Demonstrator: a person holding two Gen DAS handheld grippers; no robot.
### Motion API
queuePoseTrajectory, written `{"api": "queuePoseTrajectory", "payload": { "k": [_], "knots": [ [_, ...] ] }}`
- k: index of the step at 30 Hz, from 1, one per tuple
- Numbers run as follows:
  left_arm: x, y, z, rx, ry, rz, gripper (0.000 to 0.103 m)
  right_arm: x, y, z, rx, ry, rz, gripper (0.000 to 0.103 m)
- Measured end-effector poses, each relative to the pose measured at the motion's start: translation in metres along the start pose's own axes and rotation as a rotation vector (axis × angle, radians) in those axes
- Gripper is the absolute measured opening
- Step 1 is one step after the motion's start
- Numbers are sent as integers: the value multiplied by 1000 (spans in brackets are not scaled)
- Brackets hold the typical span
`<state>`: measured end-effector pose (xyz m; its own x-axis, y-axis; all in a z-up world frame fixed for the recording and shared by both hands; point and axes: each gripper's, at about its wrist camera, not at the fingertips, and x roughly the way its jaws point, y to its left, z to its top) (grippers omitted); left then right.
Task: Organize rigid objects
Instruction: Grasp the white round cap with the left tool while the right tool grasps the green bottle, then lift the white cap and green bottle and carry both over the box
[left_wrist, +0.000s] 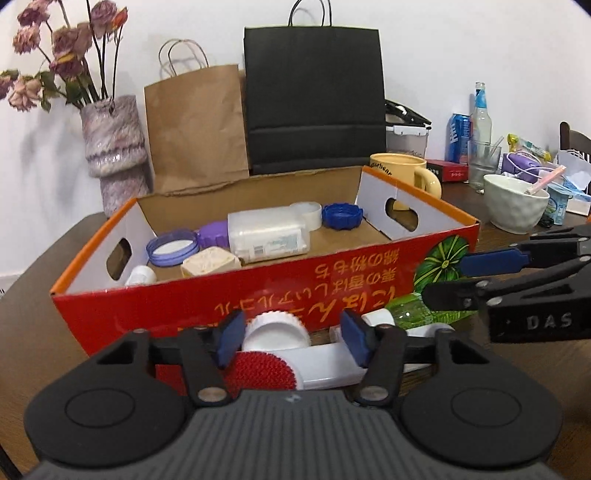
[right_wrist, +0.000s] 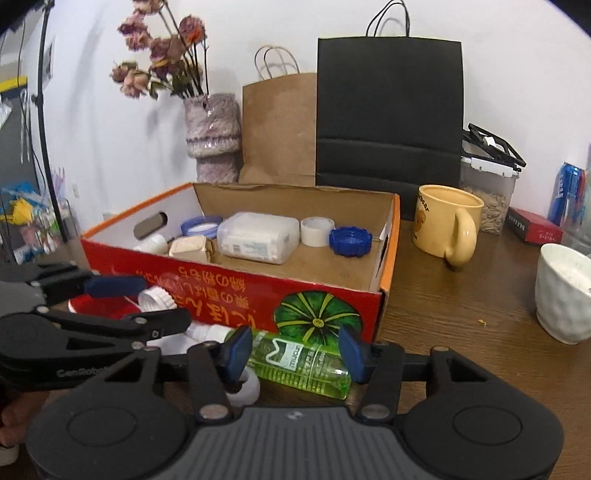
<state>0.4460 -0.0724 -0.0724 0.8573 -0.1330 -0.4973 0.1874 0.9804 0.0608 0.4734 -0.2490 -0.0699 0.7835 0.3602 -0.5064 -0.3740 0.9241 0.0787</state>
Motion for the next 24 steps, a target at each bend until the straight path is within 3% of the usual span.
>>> {"api": "queuePoseTrajectory", "payload": {
  "k": [3,10,15,20,24],
  "knots": [
    [4,0,1,-1,19,-14,41,4,-7,-1,18,16,14,52],
    [6,-8,2,27,25,-7,40,-4,-13,-6,60,61,57,50],
    [5,-8,2,21,27,-3,40,-17,-8,-11,50,77,57,42],
    [-29,-5,4,9,-50,-7,40,-37,-12,-16,86,115,25,32],
    [-55,-2,5,-25,-75,-45,40,-38,-9,-18,69,116,8,34]
  ]
}}
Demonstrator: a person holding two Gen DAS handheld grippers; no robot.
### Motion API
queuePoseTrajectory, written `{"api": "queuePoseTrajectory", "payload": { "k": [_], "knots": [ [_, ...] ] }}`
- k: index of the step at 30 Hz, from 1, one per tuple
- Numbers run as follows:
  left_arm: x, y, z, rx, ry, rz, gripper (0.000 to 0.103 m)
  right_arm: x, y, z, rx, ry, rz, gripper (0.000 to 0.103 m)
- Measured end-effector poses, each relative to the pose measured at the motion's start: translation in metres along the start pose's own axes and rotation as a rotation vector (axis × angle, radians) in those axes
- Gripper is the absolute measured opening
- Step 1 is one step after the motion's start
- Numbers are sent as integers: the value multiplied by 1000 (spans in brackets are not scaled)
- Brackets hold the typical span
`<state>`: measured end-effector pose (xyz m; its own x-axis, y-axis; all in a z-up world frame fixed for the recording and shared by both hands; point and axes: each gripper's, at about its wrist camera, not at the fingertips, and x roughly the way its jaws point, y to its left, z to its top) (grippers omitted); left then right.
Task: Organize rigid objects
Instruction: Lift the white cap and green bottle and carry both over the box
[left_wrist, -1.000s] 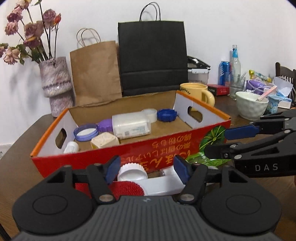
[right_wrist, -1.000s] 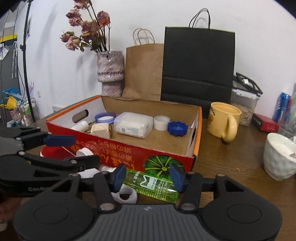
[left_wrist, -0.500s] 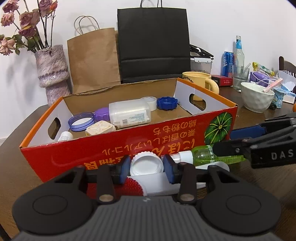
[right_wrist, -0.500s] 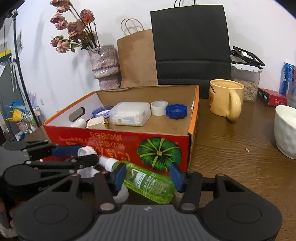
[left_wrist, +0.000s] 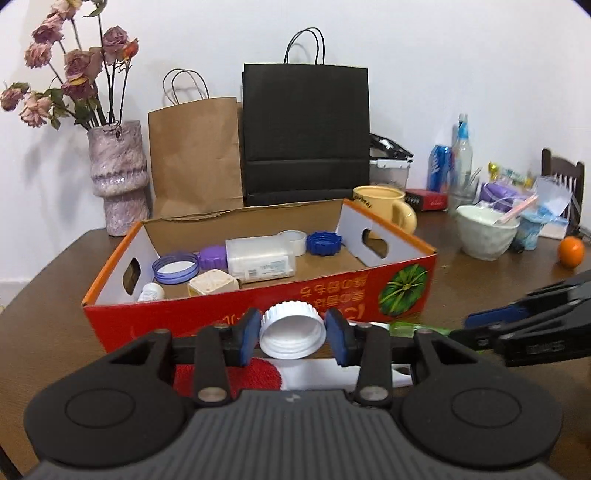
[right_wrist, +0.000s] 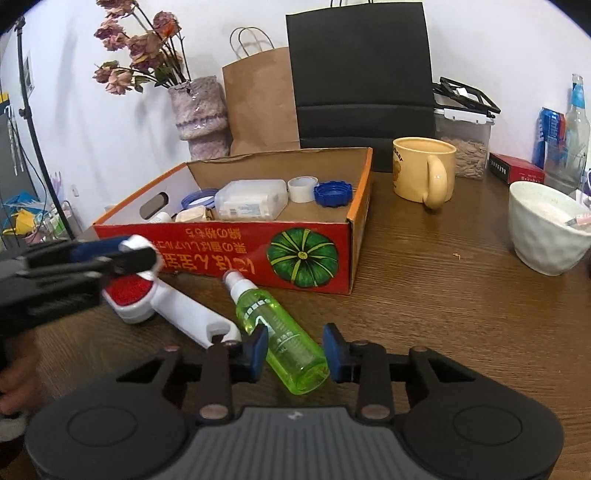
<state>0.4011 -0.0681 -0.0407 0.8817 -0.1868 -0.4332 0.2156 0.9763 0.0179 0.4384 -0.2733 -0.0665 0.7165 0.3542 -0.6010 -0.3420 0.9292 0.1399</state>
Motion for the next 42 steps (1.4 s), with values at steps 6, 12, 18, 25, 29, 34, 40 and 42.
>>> {"api": "queuePoseTrajectory", "payload": {
  "k": [6,12,18,25,29,34,40,42],
  "knots": [
    [-5,-9,-5,3,37,7,40,28,9,16,-44,46,28,51],
    [-32,-11,-8,-15,21,-12,40,43,24,14,-97,110,40,54],
    [-72,-5,-16,-64,23,-35,40,8,30,-20,-30,46,21,38],
    [-112,-7,-42,-79,34,-61,40,-51,51,-68,-1,-5,-118,33],
    [-117,-7,-58,-105,69,-61,40,-75,68,-93,37,-9,-112,33],
    [-116,-5,-67,-126,103,-49,40,-73,77,-95,37,-19,-98,43],
    [-128,-8,-68,-108,75,-16,40,-52,78,-86,77,-57,-93,48],
    [-131,-8,-68,-115,74,-18,40,-48,79,-83,77,-59,-117,31]
  ]
}}
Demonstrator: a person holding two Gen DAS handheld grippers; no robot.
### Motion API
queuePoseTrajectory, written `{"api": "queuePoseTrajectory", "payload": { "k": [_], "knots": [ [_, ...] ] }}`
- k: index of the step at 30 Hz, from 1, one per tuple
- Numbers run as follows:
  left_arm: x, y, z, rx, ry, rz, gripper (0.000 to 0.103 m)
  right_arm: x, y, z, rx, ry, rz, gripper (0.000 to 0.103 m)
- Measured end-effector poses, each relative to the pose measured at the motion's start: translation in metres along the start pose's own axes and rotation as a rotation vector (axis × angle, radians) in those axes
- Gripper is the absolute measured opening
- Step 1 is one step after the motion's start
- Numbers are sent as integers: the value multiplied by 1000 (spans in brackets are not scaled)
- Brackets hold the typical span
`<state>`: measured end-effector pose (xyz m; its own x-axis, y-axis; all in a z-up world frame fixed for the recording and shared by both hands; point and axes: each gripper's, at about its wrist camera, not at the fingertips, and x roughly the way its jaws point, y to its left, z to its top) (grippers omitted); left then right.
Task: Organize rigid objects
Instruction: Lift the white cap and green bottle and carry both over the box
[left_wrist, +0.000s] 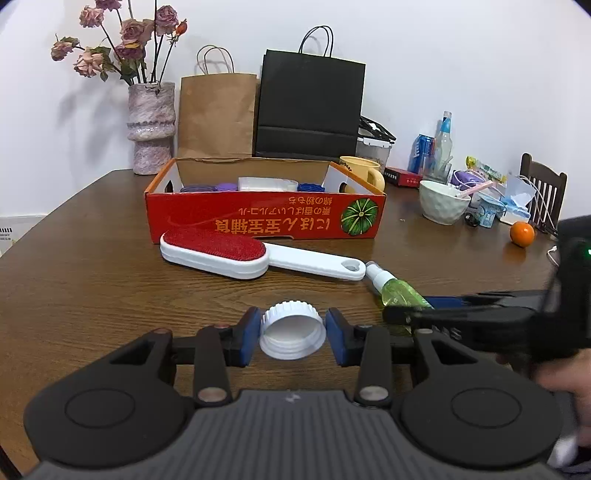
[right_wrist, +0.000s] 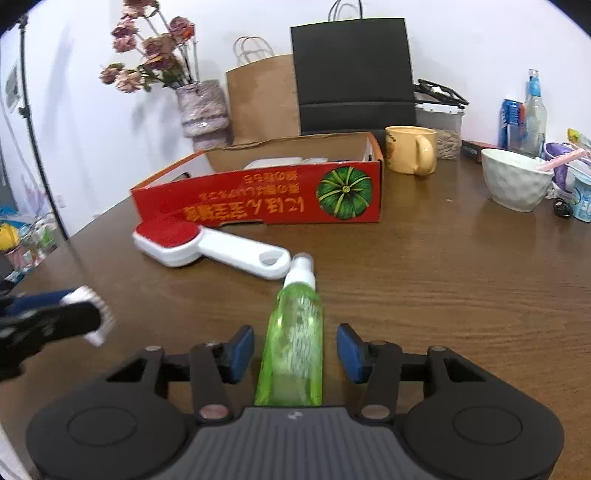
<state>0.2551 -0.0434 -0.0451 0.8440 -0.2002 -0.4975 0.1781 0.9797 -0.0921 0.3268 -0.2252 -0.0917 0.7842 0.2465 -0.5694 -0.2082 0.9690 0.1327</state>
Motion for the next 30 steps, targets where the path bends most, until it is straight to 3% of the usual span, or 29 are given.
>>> {"api": "queuePoseTrajectory", "payload": {
  "k": [8,16,23,30],
  "knots": [
    [-21,-5,1,18,-60,21,40,-24,-2,-13,43,-59,37,31],
    [-73,-17,-2,49,-191,89,40,-105,22,-24,-1,-306,50,31],
    [-129,-22,-20,45,-281,145,40,-167,50,-66,-30,-498,59,31],
    [-174,-27,-41,61,-323,157,40,-204,61,-94,-54,-539,51,31]
  ]
}}
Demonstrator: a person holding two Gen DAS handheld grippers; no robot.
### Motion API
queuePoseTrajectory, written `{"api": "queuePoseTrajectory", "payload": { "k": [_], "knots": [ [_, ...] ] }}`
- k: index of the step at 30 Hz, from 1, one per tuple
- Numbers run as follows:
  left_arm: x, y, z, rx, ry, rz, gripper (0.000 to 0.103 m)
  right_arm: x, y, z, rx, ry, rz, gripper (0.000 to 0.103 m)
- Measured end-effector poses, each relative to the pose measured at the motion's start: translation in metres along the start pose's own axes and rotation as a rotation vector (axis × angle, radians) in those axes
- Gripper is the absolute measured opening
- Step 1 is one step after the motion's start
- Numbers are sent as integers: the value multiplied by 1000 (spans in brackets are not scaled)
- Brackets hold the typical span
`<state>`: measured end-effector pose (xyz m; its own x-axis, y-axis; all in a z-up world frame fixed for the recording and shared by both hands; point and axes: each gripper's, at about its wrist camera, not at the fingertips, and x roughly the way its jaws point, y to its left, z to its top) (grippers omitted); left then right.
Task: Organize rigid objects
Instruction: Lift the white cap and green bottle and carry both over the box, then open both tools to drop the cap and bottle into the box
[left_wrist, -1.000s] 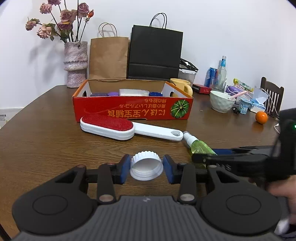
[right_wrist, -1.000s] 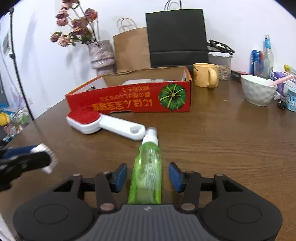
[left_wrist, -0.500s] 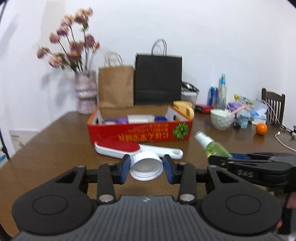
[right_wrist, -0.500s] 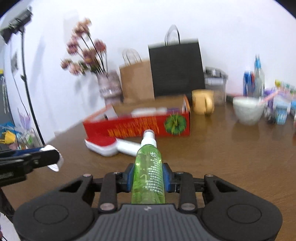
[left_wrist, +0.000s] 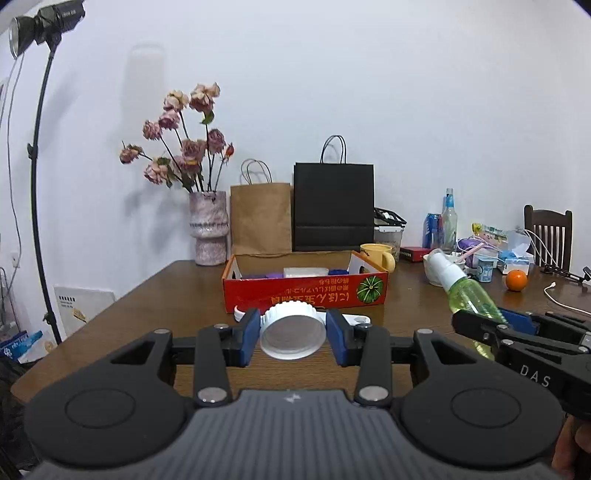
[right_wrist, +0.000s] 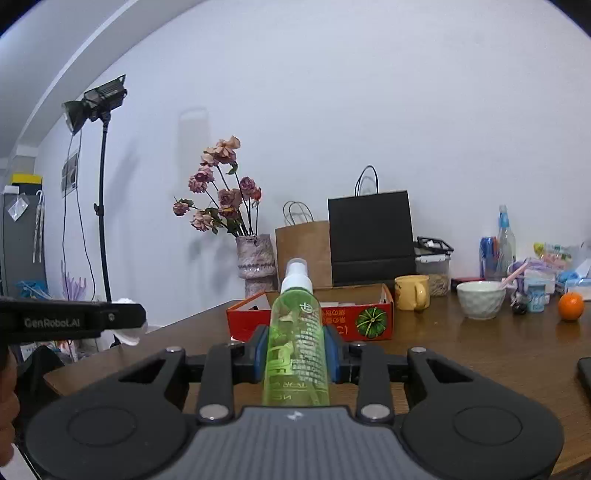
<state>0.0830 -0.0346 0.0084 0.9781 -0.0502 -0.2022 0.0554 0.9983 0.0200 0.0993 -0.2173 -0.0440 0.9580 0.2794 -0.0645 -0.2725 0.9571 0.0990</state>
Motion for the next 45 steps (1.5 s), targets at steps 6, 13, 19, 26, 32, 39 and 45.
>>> {"api": "queuePoseTrajectory", "payload": {
  "k": [6,13,19,26,32,39,45],
  "knots": [
    [-13,-3,-1,7,-18,-23,40,-22,6,3,-13,-29,-9,31],
    [0,-8,2,9,-4,-27,40,-18,-3,4,11,-35,-29,31],
    [41,-14,21,-4,1,-74,40,19,-28,23,39,-22,-12,31],
    [156,-15,86,2,36,-155,40,125,-80,79,135,29,59,31],
    [294,-17,133,-58,211,-228,40,267,-115,117,136,204,49,31],
    [459,-26,127,-100,461,-208,40,409,-125,90,-45,431,-53,31],
    [540,-35,94,-100,599,-200,41,464,-124,54,-171,547,-108,31]
  ]
}}
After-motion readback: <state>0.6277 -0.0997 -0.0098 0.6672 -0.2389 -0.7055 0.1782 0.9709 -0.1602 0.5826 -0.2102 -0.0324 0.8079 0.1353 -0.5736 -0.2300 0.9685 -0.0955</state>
